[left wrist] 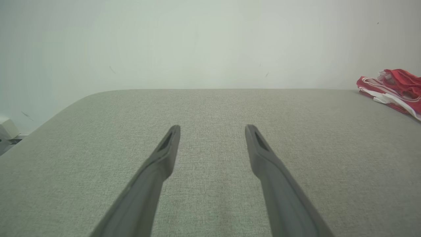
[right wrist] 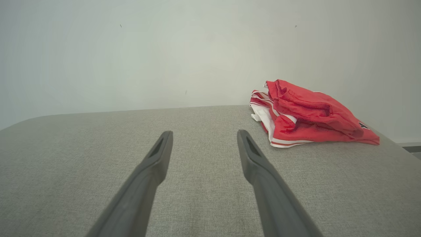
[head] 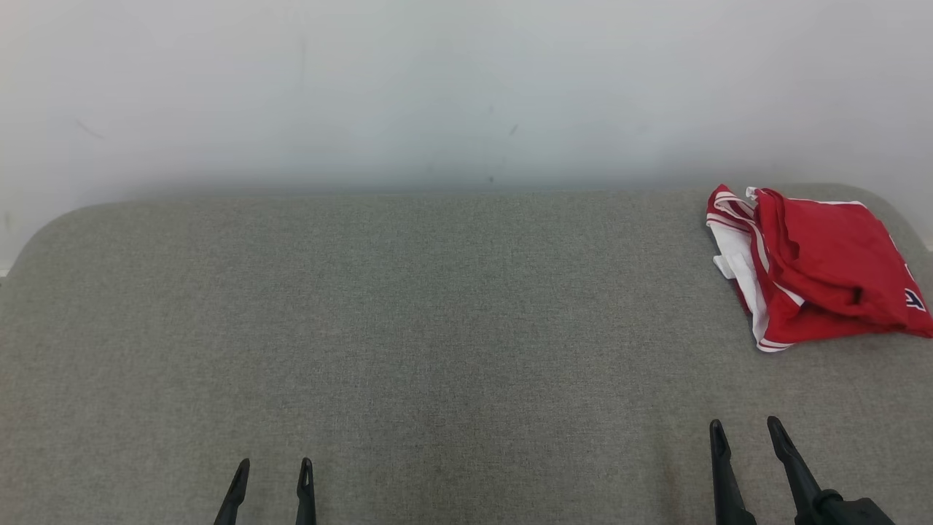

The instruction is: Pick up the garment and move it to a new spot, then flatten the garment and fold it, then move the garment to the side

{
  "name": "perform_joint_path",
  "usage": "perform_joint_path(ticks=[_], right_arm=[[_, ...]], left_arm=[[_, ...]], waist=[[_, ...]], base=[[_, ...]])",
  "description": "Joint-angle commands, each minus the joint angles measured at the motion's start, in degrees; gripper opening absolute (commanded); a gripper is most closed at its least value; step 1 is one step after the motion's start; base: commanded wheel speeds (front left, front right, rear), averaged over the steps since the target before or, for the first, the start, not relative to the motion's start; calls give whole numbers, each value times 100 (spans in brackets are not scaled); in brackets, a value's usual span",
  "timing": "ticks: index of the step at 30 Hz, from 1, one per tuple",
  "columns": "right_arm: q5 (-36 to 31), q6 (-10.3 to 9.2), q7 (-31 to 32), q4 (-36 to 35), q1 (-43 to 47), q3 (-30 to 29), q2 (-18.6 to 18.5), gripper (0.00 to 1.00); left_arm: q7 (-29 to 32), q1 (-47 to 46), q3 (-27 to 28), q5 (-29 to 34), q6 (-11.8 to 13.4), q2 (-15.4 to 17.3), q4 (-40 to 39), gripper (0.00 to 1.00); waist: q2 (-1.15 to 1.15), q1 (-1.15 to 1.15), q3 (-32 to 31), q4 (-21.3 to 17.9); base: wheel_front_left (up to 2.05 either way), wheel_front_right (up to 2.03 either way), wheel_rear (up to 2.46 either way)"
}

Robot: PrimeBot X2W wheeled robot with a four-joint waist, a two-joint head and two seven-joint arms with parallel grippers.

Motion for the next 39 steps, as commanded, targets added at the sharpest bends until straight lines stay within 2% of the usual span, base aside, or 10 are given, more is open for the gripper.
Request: perform_joint_path(ticks=[1, 10, 11, 16, 26, 39], right_arm=[[34, -12, -4, -13, -52, 7, 11, 100], [49, -12, -4, 1, -45, 7, 12, 100], [32, 0, 0, 8, -1, 1, 0, 0], [97, 0, 13, 230, 50, 2, 7, 0], [1360, -1, 260, 166, 9, -62, -66, 0], [2674, -2, 527, 104, -43, -139, -131, 0]], left_arm=[[-13, -61, 28, 3, -25, 5, 30, 100], [-13, -73, 77, -1, -97, 5, 73, 100], [0, -17, 85, 10, -90, 0, 60, 0], [19, 49, 78, -68, -94, -12, 265, 0], [234, -106, 71, -1310, -153, 35, 265, 0], [467, -295, 69, -2607, -244, 74, 320, 0]], waist=[[0, 0, -1, 1], [0, 0, -5, 7], [0, 0, -5, 7], [0, 0, -5, 6], [0, 0, -4, 8], [0, 0, -5, 10]], base=[[0, 0, 0], [0, 0, 0], [0, 0, 0], [0, 0, 0], [0, 0, 0], [0, 0, 0]])
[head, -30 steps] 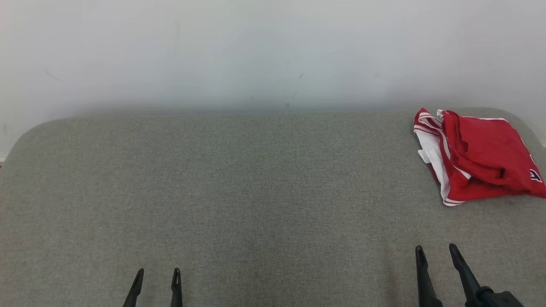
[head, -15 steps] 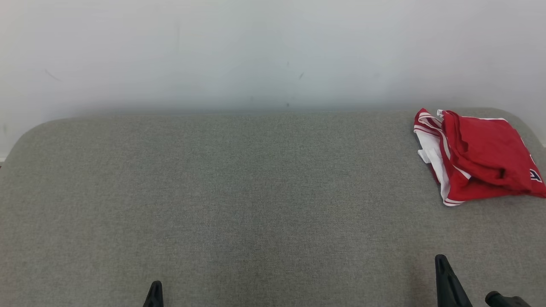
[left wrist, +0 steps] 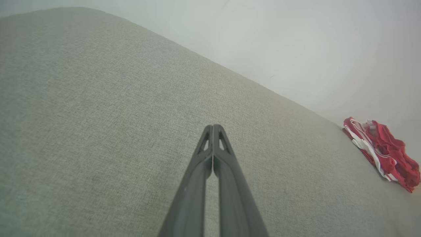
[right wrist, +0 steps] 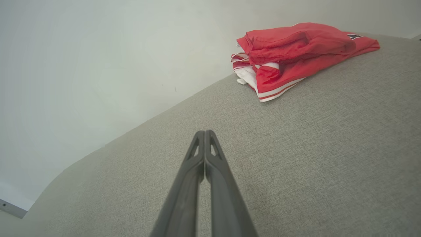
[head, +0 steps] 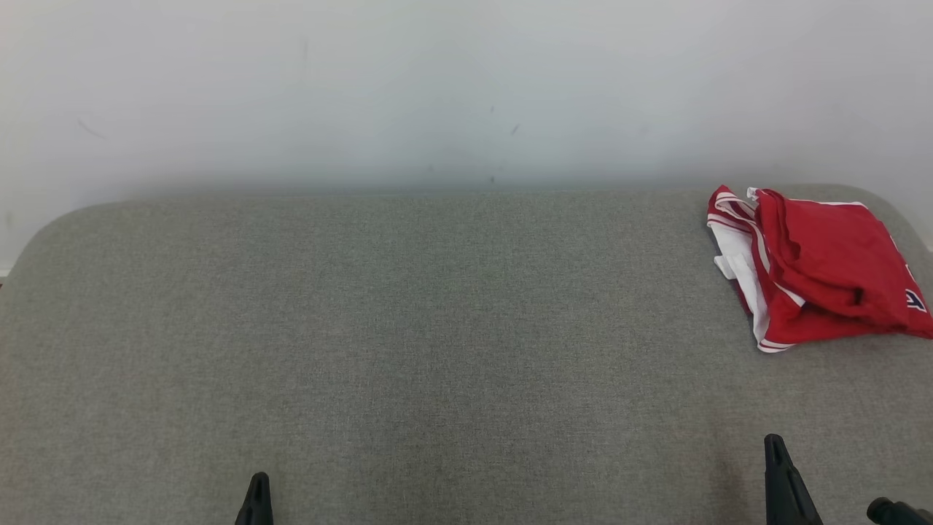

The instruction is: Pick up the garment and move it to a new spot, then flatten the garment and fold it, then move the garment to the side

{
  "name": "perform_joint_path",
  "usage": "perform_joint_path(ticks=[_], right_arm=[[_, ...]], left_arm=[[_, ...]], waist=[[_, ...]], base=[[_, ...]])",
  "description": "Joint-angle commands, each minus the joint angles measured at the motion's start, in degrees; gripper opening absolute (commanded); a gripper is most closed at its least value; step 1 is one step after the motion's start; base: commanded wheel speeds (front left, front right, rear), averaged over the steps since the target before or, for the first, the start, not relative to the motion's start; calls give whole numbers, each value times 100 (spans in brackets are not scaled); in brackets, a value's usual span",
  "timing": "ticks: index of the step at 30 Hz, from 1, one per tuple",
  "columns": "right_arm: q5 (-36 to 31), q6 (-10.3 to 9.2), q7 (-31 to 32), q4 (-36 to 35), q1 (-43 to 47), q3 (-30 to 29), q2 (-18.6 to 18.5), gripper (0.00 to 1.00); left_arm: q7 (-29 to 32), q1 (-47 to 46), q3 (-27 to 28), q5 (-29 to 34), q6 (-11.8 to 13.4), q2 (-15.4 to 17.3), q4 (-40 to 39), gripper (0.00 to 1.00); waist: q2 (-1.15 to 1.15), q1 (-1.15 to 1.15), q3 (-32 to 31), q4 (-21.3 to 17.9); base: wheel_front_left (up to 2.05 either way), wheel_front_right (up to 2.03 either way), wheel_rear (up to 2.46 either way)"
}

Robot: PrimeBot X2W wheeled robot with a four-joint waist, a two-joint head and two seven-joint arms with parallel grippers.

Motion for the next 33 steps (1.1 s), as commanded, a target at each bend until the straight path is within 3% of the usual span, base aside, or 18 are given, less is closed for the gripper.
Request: perform_joint_path(ticks=[1, 19, 33], right_arm=[[233, -2, 41, -109, -81, -34, -52, 0], [1940, -4, 411, -183, -158, -155, -120, 0], [2923, -5, 645, -230, -185, -237, -149, 0]], left_arm=[[29, -185, -3, -243, -49, 35, -52, 0], [348, -420, 12, -1934, -154, 73, 3, 0], [543, -534, 31, -2902, -219, 89, 20, 0]], waist=[[0, 0, 0, 0], [0, 0, 0, 3], [0, 0, 0, 5]], base=[[0, 0, 0], [0, 0, 0], [0, 0, 0]])
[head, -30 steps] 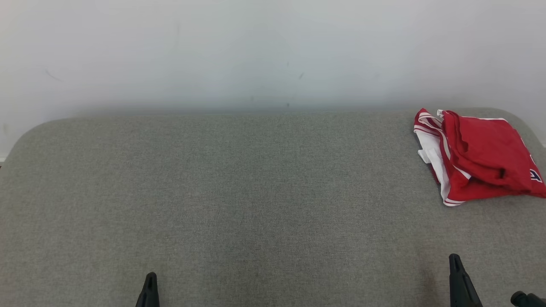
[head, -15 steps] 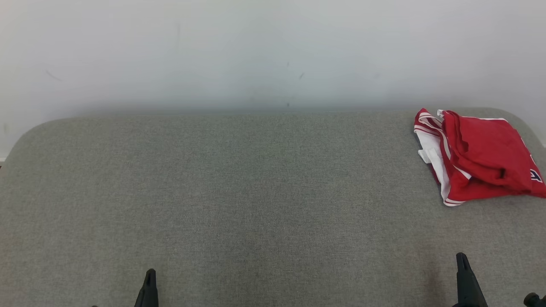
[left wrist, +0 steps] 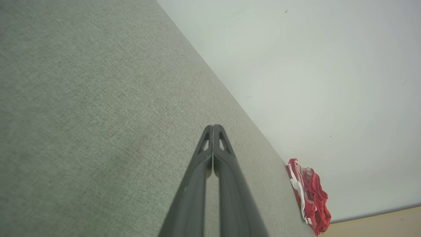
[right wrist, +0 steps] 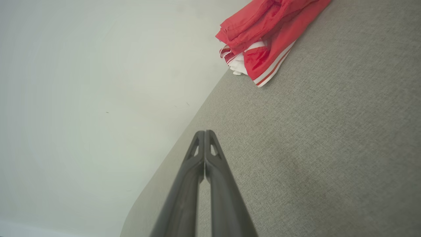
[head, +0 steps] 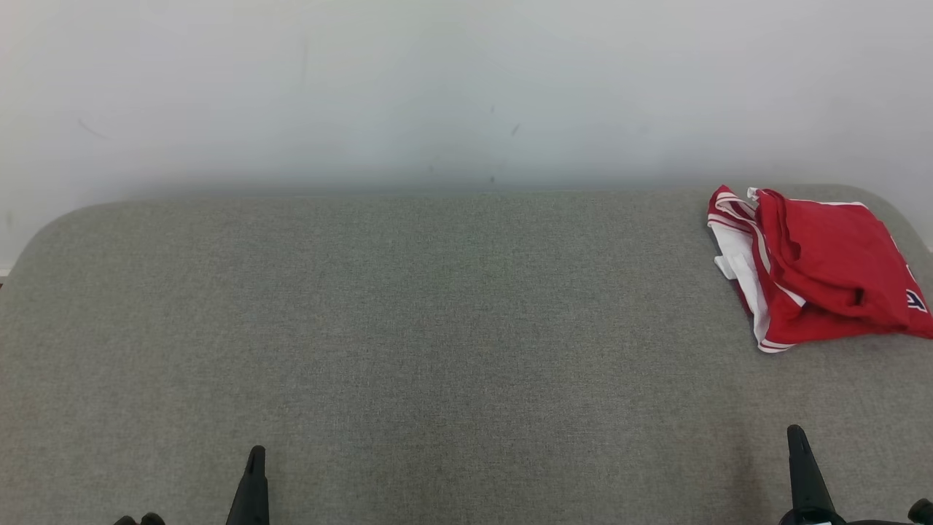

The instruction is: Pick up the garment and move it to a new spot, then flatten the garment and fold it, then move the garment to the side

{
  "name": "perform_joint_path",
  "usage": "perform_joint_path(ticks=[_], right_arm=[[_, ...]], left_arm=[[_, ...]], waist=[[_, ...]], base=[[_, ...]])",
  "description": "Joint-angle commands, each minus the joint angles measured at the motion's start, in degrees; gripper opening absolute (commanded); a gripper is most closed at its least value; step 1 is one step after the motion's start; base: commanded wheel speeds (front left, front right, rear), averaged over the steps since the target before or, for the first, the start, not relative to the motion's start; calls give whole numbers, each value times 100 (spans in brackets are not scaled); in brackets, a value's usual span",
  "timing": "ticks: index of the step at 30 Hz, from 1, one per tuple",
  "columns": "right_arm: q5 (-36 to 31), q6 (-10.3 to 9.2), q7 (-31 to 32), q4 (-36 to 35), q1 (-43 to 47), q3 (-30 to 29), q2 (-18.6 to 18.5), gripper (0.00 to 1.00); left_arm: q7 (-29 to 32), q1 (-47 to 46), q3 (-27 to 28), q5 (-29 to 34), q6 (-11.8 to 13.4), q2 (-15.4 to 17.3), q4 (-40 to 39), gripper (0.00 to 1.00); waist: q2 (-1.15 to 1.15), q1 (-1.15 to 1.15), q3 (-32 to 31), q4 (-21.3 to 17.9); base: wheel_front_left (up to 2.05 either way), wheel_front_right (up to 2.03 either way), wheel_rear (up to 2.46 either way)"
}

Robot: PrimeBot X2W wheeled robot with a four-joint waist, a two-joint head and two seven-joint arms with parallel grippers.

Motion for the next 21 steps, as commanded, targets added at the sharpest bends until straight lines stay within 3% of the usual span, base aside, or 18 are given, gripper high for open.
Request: perform_joint_path(ticks=[1, 21], right_arm=[[134, -5, 18, -77, -66, -29, -52, 0], [1403, -7, 331, -134, -136, -150, -77, 0]], left_arm=[[21, -96, 8, -154, -27, 29, -43, 0], [288, -276, 50, -1407, -104, 39, -20, 0]], waist=[[0, 0, 0, 0], [0, 0, 0, 3]], base=[[0, 0, 0], [0, 0, 0]])
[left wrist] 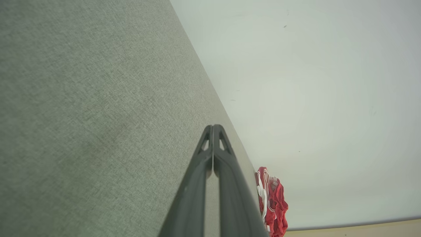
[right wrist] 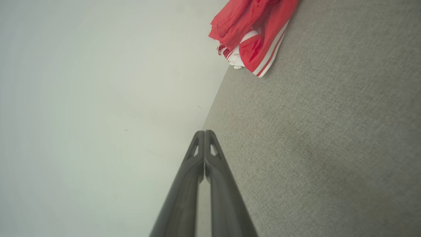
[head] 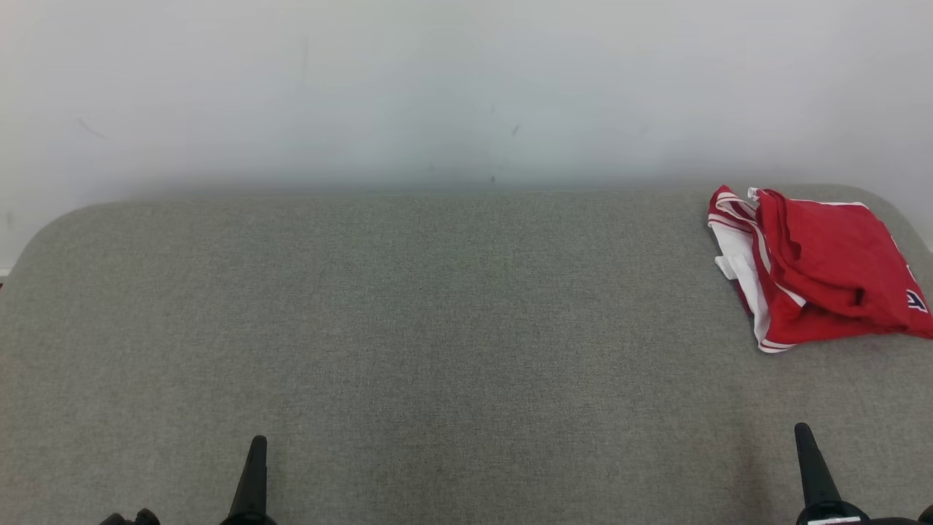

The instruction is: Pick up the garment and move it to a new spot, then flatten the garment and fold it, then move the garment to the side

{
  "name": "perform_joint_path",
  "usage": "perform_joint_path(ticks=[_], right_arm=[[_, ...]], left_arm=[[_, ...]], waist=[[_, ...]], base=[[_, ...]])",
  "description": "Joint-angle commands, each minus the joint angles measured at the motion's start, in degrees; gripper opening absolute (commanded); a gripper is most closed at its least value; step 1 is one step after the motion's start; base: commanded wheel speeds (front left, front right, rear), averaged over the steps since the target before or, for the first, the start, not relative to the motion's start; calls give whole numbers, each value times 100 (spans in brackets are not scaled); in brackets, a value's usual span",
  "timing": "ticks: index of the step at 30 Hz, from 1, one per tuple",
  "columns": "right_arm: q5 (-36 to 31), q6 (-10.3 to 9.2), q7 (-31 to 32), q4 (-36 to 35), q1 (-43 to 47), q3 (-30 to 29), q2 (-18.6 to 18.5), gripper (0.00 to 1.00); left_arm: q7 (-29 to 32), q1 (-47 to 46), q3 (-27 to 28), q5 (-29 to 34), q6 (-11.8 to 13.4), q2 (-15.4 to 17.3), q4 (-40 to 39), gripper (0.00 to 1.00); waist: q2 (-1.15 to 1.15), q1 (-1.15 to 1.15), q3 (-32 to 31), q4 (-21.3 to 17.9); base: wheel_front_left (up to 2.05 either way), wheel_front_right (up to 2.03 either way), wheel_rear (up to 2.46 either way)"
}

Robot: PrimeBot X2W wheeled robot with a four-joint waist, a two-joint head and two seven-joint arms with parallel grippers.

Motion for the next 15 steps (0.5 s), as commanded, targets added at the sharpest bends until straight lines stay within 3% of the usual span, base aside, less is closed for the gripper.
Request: perform_joint_path(ticks=[1, 15], right_arm=[[184, -7, 37, -77, -117, -33, -50, 0], [985, -9, 250, -98, -128, -120, -55, 0]], left_arm=[[36, -151, 20, -183, -22, 28, -24, 0], [215, -256, 56, -985, -72, 26, -4, 0]], waist=[[0, 0, 0, 1], [0, 0, 0, 3]], base=[[0, 0, 0], [0, 0, 0]])
